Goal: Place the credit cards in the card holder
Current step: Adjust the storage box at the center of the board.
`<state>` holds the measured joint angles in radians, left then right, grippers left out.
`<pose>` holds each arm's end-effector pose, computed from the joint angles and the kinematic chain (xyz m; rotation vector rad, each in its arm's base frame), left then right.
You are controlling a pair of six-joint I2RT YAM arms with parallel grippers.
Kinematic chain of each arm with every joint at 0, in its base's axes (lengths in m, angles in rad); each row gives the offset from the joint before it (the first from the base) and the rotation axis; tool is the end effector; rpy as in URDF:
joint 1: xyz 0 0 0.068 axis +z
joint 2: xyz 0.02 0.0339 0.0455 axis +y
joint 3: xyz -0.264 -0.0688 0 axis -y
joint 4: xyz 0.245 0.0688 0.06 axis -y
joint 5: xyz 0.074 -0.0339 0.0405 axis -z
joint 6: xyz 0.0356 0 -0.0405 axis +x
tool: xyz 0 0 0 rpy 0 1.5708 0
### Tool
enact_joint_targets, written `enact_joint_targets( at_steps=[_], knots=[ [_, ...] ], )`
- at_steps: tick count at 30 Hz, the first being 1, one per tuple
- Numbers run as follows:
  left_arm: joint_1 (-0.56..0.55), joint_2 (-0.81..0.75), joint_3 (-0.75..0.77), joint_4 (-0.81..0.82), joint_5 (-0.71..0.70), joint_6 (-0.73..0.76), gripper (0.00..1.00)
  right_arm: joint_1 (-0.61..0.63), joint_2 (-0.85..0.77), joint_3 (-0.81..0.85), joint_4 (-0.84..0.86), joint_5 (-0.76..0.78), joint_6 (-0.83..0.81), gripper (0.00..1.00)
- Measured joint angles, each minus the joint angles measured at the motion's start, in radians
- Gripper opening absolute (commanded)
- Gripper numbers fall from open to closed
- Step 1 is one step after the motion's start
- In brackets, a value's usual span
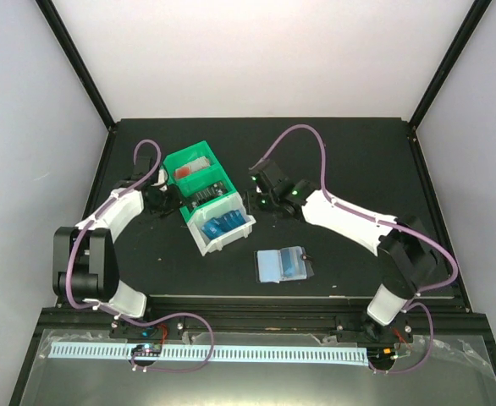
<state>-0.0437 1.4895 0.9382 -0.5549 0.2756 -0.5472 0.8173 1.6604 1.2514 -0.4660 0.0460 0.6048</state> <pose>0.2865 -0.0222 0.2026 -0.5922 2.6613 -0.5492 0.2492 0.2633 0.2500 -0.2473 2.5177 0.5546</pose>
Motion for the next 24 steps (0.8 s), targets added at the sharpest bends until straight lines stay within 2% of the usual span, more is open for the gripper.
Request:
enact_joint_targets(
  at_steps=[8, 14, 19, 24],
  knots=[
    [0.01, 0.044, 0.044, -0.019, -0.011, -0.017, 0.39, -0.015, 0.179, 0.27, -0.1, -0.057, -0.064, 0.49],
    [0.011, -0.009, -0.046, -0.053, -0.029, -0.031, 0.31, -0.015, 0.278, 0.434, -0.19, -0.113, -0.188, 0.48],
    [0.011, -0.057, -0.13, -0.098, -0.029, -0.031, 0.28, 0.024, 0.28, 0.447, -0.251, -0.163, -0.289, 0.48],
    [0.011, -0.112, -0.226, -0.105, -0.036, -0.024, 0.29, 0.095, 0.266, 0.378, -0.277, -0.162, -0.312, 0.48]
  ],
)
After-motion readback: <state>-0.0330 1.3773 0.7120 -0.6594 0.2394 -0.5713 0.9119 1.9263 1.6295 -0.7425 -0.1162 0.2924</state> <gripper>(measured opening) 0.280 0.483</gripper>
